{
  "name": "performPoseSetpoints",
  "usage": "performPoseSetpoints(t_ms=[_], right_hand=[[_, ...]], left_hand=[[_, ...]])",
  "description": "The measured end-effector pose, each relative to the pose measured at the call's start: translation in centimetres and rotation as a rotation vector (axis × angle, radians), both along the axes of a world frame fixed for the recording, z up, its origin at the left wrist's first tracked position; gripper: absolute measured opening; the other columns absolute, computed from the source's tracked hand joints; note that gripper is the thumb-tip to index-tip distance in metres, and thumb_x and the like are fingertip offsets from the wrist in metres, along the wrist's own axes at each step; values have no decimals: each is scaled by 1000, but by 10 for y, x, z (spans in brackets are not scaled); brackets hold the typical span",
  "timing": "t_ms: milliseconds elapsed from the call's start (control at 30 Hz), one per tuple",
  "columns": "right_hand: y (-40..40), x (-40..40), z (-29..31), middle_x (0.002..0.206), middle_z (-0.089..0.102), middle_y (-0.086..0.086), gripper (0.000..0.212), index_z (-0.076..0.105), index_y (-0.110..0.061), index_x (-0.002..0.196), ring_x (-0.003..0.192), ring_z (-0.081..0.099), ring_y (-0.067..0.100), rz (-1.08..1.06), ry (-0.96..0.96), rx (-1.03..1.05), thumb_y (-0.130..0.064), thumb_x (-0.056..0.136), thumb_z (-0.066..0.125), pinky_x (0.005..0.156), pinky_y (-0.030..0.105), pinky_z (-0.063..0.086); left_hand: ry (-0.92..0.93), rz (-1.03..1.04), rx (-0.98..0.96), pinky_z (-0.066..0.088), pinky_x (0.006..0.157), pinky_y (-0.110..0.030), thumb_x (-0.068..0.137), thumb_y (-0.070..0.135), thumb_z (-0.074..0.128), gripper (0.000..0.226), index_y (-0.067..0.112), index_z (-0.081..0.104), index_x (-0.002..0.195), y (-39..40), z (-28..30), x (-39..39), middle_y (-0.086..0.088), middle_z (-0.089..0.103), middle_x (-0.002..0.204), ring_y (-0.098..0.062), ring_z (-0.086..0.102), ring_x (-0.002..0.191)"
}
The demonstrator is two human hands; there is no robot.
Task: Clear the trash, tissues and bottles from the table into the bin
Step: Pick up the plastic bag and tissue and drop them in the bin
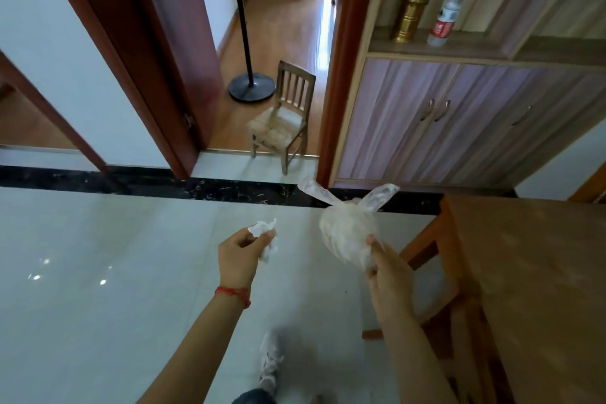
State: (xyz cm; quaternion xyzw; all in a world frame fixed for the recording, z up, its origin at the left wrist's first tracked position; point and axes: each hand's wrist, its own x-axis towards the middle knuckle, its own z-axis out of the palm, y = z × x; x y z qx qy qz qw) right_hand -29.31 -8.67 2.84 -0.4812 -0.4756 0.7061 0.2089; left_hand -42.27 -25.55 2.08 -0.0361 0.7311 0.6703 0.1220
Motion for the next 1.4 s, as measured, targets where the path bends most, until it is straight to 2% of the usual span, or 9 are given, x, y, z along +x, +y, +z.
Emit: performPoseSetpoints(t_ms=[100, 167, 300, 600, 833, 933, 1133, 1300, 1400], right_hand=[[5, -31, -5, 56, 54, -5, 28, 63, -20, 47, 52, 53, 5, -76, 39, -90, -19, 73, 75, 60, 23, 47], [12, -53, -8, 60, 54, -4, 20, 64, -19, 56, 52, 52, 4, -129, 51, -142, -15, 72, 75, 54, 18, 46], [29, -95, -8, 74, 61, 5, 16, 64, -11, 73, 68, 56, 15, -180, -11, -128, -21, 72, 76, 69, 26, 48], [86, -173, -18, 63, 63, -4, 12, 68, -13, 65, 61, 58, 10, -253, 62, -103, -19, 71, 77, 61, 24, 49], [166, -235, -30, 82, 70, 7, 10, 71, -13, 66, 80, 63, 17, -269, 82, -112, -20, 70, 77, 80, 35, 53], [208, -261, -27, 82, 68, 14, 10, 71, -11, 68, 84, 62, 19, -272, 87, -131, -18, 71, 77, 88, 39, 51], [274, -297, -21, 64, 56, -6, 15, 66, -17, 65, 59, 54, 6, -268, 25, -58, -23, 77, 72, 53, 20, 44], [302, -304, -16, 58, 56, -8, 31, 67, -11, 75, 50, 51, 1, -164, -52, 185, -39, 85, 56, 51, 13, 43], [321, -308, -22, 58, 56, -11, 37, 63, 5, 91, 48, 53, -4, -212, -67, 193, -31, 89, 54, 47, 8, 41]], left_hand=[[-17, -1, 8, 48, 59, -21, 72, 9, 73, 29, 16, 59, 47, 5, -6, -30, 0, 62, 59, -10, 55, 58], [-34, -13, 16, 48, 56, -19, 71, 9, 73, 34, 18, 59, 42, 12, -8, -55, 8, 63, 56, -8, 56, 56], [-44, -41, -7, 43, 47, -13, 71, 11, 74, 42, 20, 51, 37, 31, -5, -108, 14, 50, 39, -3, 46, 44], [-91, -120, 32, 46, 61, -20, 72, 12, 74, 16, 18, 65, 60, 96, -1, -199, 4, 64, 64, -11, 58, 65], [-97, -152, 35, 47, 47, -11, 72, 10, 74, 10, 2, 69, 71, 183, -9, -267, 7, 63, 57, -7, 58, 56], [-109, -176, 40, 49, 46, -12, 73, 10, 73, 15, 1, 70, 84, 226, -7, -290, -1, 66, 68, -13, 61, 62], [-98, -239, 38, 44, 41, -10, 73, 7, 73, 7, 9, 71, 80, 304, 3, -324, 7, 66, 54, 2, 58, 44], [-89, -335, -18, 46, 47, -12, 73, 10, 73, 15, 19, 68, 62, 355, 1, -343, -2, 63, 63, -9, 56, 53], [-35, -410, -79, 39, 42, -6, 74, 13, 73, 23, 22, 63, 56, 390, 0, -355, 2, 59, 57, -4, 52, 49]])
